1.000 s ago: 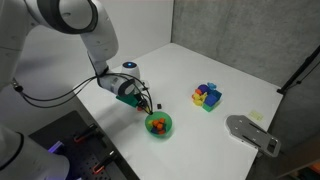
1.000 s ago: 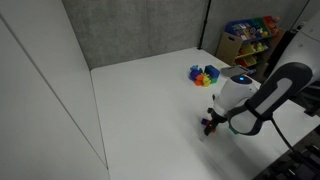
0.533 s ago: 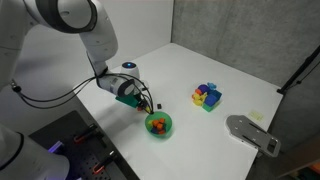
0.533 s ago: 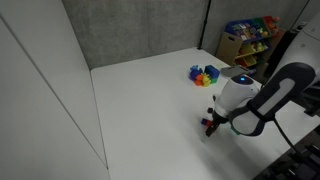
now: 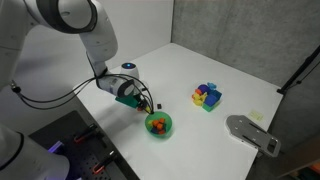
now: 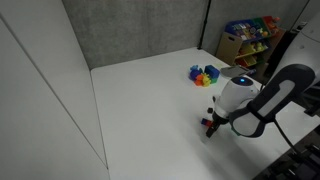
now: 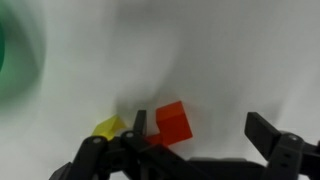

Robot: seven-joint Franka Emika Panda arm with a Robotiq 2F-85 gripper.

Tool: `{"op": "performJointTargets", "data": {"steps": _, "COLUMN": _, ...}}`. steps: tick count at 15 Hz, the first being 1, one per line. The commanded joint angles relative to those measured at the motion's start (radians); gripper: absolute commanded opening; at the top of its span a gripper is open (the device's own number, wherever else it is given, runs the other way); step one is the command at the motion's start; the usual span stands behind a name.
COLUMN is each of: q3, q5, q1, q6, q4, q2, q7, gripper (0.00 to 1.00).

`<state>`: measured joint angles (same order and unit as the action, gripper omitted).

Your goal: Put one orange block in the bowl

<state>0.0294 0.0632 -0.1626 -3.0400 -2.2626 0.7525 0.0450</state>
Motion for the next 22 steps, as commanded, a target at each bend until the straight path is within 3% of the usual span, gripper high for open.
{"op": "performJointTargets", "data": {"steps": 1, "q3": -0.015, "q5": 0.027, "q1": -0.013, "q6": -0.012, "q4": 0.004, "q2": 0.006, "q7": 0.009, "gripper": 1.0}}
{"op": "performJointTargets", "data": {"steps": 2, "q3": -0.018, "q5": 0.03, "q1": -0.017, "q6": -0.014, "q4": 0.004, "q2": 0.008, "q7": 0.008, "gripper": 0.75}}
{"op": "performJointTargets", "data": {"steps": 3, "q3": -0.019, "q5": 0.031, "q1": -0.018, "q6": -0.015, "q4": 0.005, "q2": 0.009, "q7": 0.008, "gripper": 0.72}}
{"op": "performJointTargets", "data": {"steps": 11, "q3": -0.048, "q5": 0.03, "q1": -0.045, "q6": -0.01, "q4": 0.0, "q2": -0.002, "q7": -0.004, "gripper": 0.08}}
{"op": "performJointTargets", "data": {"steps": 18, "q3": -0.083, "q5": 0.017, "q1": -0.072, "q6": 0.08, "q4": -0.036, "q2": -0.127, "q7": -0.037, "gripper": 0.11}}
{"op": "performJointTargets", "data": {"steps": 22, "q3": -0.152, "q5": 0.033, "q1": -0.098, "q6": 0.201, "q4": -0.045, "q2": -0.217, "q7": -0.106, "gripper": 0.11}}
